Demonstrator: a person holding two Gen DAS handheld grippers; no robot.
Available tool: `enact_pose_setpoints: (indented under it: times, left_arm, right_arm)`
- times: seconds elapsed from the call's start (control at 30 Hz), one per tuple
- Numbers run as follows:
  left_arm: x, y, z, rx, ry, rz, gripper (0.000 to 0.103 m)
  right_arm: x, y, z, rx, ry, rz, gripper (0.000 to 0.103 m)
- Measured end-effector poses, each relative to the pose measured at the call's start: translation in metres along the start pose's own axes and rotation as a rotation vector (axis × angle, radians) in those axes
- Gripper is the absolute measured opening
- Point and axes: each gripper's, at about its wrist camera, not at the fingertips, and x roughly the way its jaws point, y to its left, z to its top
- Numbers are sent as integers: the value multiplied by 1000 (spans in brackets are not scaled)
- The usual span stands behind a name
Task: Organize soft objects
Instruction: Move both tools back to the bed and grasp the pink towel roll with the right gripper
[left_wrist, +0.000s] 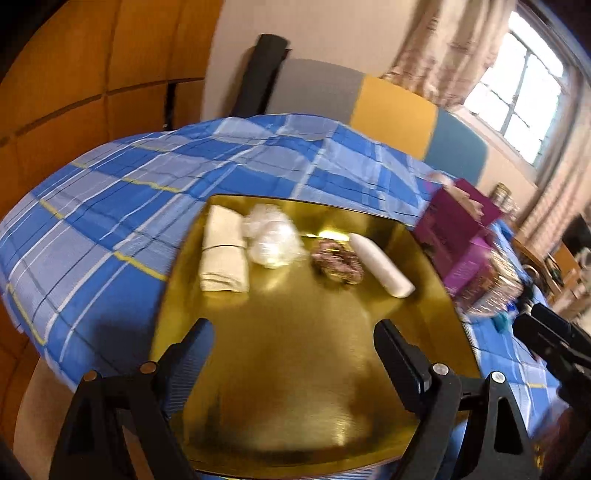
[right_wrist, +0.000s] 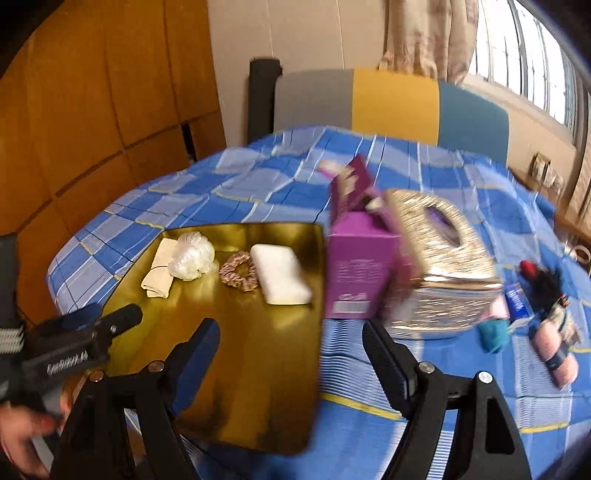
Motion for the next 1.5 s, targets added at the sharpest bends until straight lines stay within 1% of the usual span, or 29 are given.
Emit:
enact_pose_setpoints:
  times: [0.03, 0.1, 0.23, 0.33, 0.47, 0.53, 0.67, 0.77, 0.83, 0.93, 1.03, 1.1, 1.13, 1.23, 1.33, 1.4, 1.5]
  left_arm:
    - [-2, -7, -2, 20, -2, -11, 89]
    - [-4, -19, -5, 53, 3, -43, 89]
    - [-10, -46, -15, 131, 9, -110, 89]
    - [-14, -69, -25, 178, 29, -168, 90]
    - [-20, -99, -35, 227, 52, -251, 92]
    - [-24, -114, -39, 259, 54, -278, 93]
    - [-27, -145, -44, 328, 60, -320, 94]
    - [-24, -162, -47, 350, 73, -350, 94]
    - [-19, -176, -49, 365, 87, -353, 95]
    - [-11, -197, -52, 388, 122, -363, 95]
    - [-4, -209, -56, 386, 140, -370, 95]
    - [0, -216, -59, 392, 162, -368, 95]
    - [2, -220, -61, 396, 168, -371, 95]
    - [4, -230, -64, 425, 174, -367, 95]
    - [5, -237, -65, 439, 175, -365, 95]
    - [7, -241, -64, 439, 180, -367, 95]
    - [8, -247, -64, 451, 179, -362, 95]
  right_arm:
    - [-8, -8, -4, -7, -17, -11, 81]
    - [-16, -25, -10, 17, -10, -52, 81]
    - [-18, -68, -25, 107, 59, -67, 81]
    - [-18, -95, -39, 144, 106, -116, 81]
    - [-20, -137, -56, 203, 176, -160, 81]
    - [-21, -156, -63, 228, 206, -183, 81]
    - [-28, -194, -73, 296, 235, -212, 81]
    - [-35, -221, -74, 320, 220, -249, 81]
    - [-38, -237, -71, 335, 206, -285, 81]
    - [-43, -274, -65, 396, 170, -310, 81]
    - [-47, -309, -61, 450, 166, -329, 81]
    - [-48, -329, -58, 465, 172, -349, 81]
    - [-46, -341, -58, 492, 185, -350, 81]
    - [-35, -369, -59, 558, 212, -304, 81]
    - [-19, -376, -56, 529, 261, -324, 81]
    - [-5, -377, -55, 481, 302, -327, 81]
    - [15, -376, -54, 390, 357, -374, 81]
